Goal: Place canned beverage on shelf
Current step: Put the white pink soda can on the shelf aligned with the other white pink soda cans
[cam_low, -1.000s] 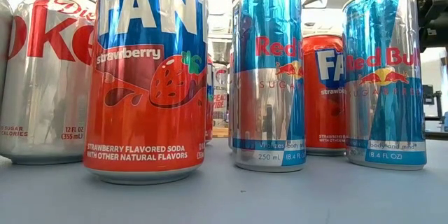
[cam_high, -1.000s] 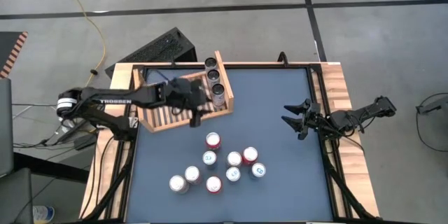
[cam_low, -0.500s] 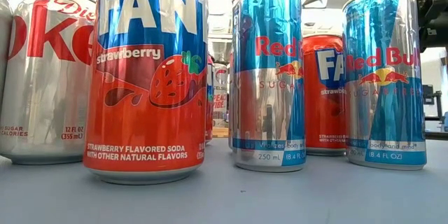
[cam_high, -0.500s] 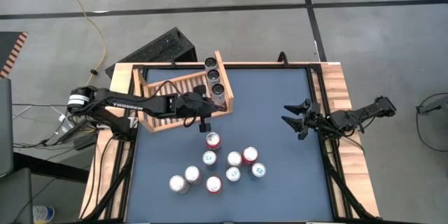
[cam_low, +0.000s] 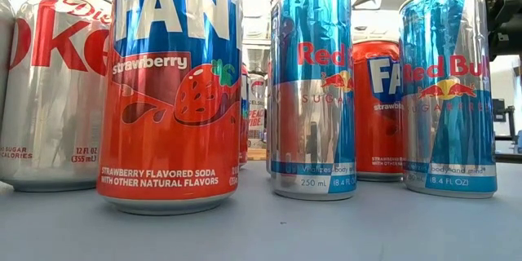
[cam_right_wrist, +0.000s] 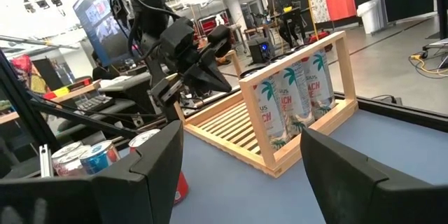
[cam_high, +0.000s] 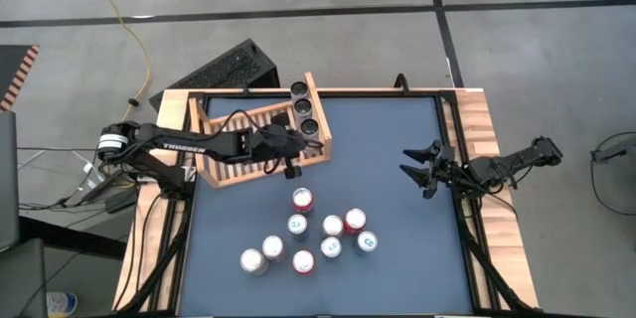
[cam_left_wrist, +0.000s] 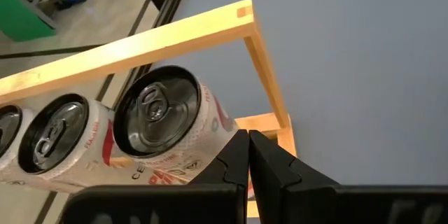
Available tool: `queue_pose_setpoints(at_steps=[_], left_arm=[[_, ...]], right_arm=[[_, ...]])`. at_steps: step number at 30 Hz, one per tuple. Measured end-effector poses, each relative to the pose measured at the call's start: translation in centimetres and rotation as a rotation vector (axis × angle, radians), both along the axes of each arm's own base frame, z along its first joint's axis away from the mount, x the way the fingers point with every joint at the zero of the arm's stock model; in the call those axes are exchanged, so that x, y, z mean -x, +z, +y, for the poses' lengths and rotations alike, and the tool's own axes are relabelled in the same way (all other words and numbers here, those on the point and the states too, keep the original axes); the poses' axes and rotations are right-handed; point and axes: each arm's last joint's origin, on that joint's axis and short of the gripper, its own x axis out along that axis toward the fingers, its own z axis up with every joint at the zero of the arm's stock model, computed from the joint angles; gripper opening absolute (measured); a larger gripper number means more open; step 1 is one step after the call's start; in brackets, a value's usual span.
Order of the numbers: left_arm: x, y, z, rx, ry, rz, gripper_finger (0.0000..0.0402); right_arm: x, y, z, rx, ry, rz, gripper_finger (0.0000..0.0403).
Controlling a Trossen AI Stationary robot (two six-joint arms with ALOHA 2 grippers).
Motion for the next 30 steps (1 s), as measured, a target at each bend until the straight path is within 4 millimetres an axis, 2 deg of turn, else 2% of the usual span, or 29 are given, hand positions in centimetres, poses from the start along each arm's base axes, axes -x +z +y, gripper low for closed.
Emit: queue_pose_setpoints(at_steps=[10, 19, 30], left_arm=[[0.4, -0.1, 1.4, -0.005, 0.05, 0.016, 0.0], [0.5, -0.1, 1.5, -0.041, 0.103, 0.029, 0.0], [0.4, 0.2, -0.6, -0.036, 0.06, 0.027, 0.0]], right_arm=[[0.0, 0.0, 0.0, 0.0, 0.001, 0.0, 0.0274], [0.0, 0.0, 0.0, -0.001, 0.0, 0.0, 0.0274], [0.0, 0.0, 0.0, -0.001, 0.0, 0.0, 0.0274]])
